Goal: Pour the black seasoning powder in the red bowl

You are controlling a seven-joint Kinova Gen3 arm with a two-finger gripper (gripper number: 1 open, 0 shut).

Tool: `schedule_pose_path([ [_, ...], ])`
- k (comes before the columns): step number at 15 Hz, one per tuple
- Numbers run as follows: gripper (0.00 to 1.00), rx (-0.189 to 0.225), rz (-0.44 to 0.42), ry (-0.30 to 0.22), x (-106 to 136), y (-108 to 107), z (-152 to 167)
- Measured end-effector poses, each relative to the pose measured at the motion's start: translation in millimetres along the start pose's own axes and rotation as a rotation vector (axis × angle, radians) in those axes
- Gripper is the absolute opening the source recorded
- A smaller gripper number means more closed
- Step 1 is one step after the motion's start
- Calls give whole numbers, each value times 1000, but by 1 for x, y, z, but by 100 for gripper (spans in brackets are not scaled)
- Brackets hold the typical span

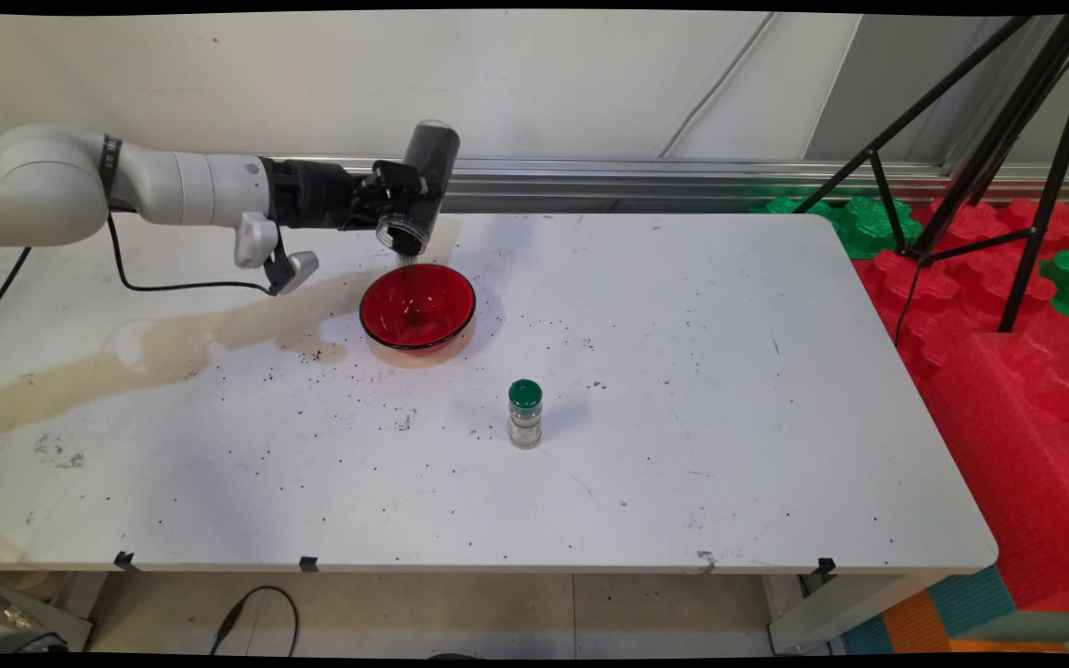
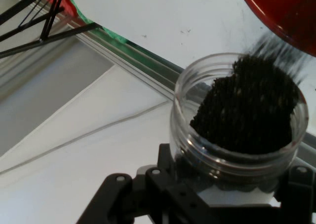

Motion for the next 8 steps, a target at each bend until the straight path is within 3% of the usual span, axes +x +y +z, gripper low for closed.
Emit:
schedule_pose_path([
  [8,0,9,51,2,0,-2,-3],
])
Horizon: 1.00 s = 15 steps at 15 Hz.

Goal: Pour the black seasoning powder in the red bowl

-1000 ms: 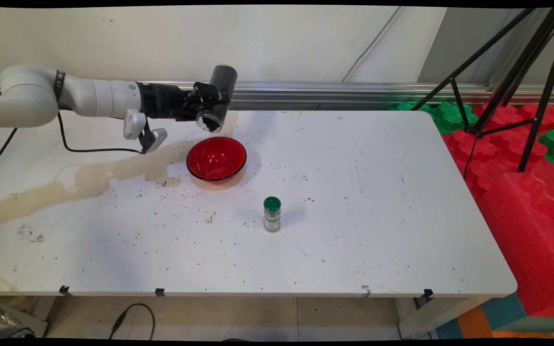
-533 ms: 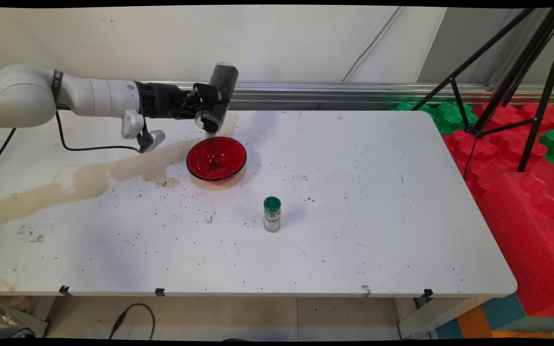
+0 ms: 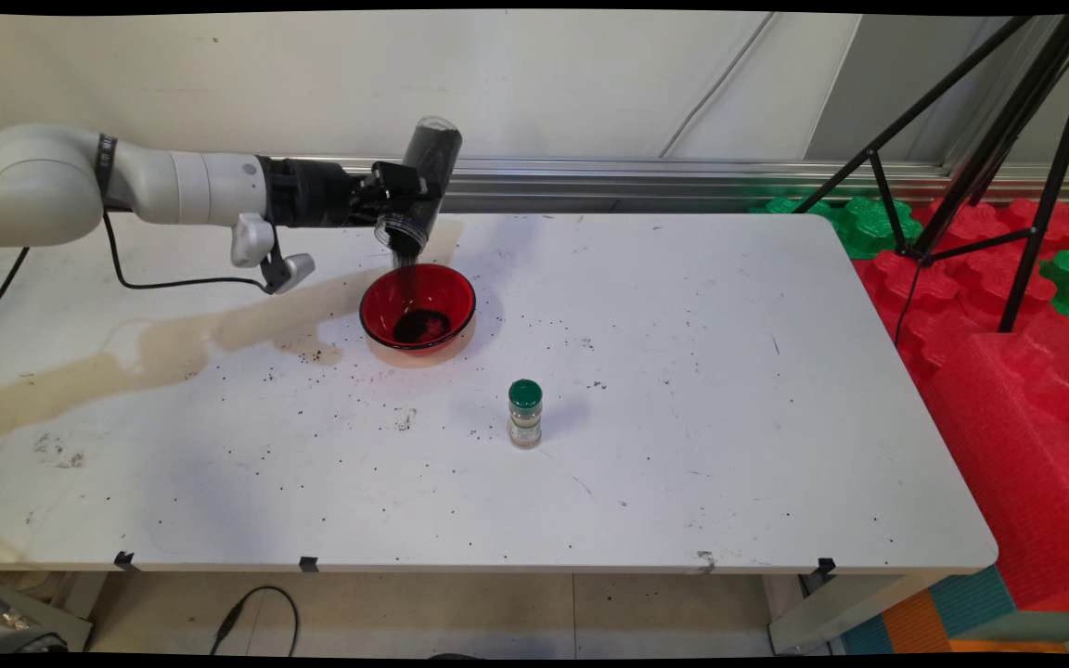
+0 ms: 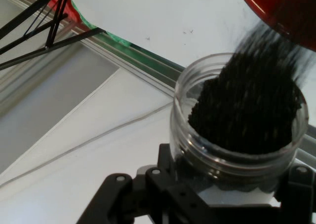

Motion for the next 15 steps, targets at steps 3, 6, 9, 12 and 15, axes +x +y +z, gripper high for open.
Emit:
schedule_pose_path([
  [3,0,3,12,0,0,-1,-1],
  [6,0,5,20,0,0,-1,-2],
  [9,0,7,27,1,0,-1,-2],
  [12,0,9,33,2,0,-2,-3],
  [15,0,11,37,3,0,-2,-4],
])
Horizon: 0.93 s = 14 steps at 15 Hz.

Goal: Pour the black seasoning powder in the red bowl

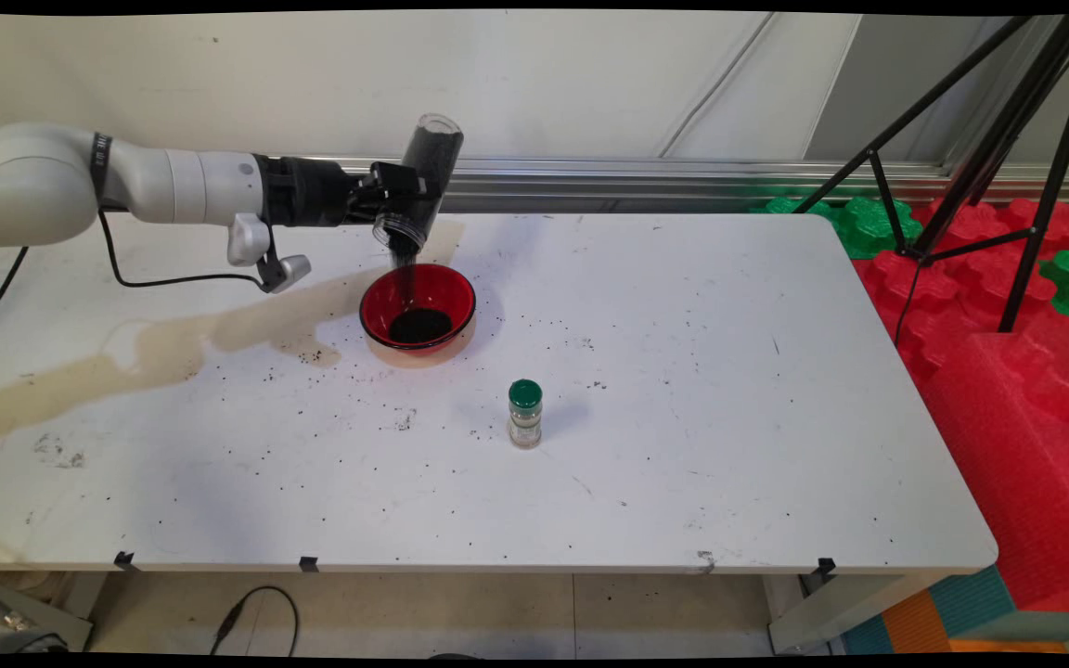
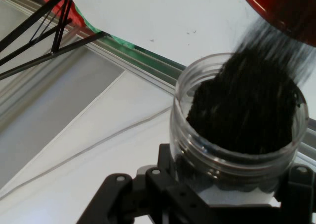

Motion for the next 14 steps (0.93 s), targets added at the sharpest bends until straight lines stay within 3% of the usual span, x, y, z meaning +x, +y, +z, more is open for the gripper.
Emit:
schedule_pose_path([
  [14,0,6,13,1,-2,2,-4],
])
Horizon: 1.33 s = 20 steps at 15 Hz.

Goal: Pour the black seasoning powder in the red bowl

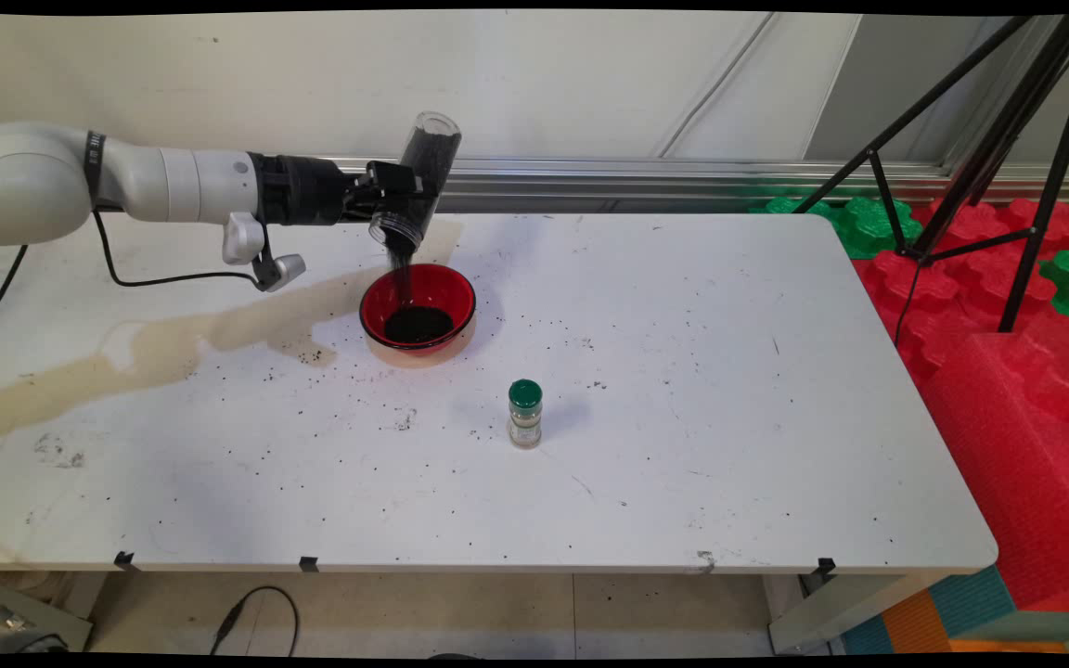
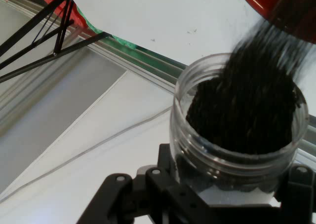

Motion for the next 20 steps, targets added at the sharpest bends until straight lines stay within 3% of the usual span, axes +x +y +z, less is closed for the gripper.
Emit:
schedule_pose_path([
  [9,0,3,-10,1,-2,2,-3],
  [20,0,-15,-185,6,-5,7,-7],
])
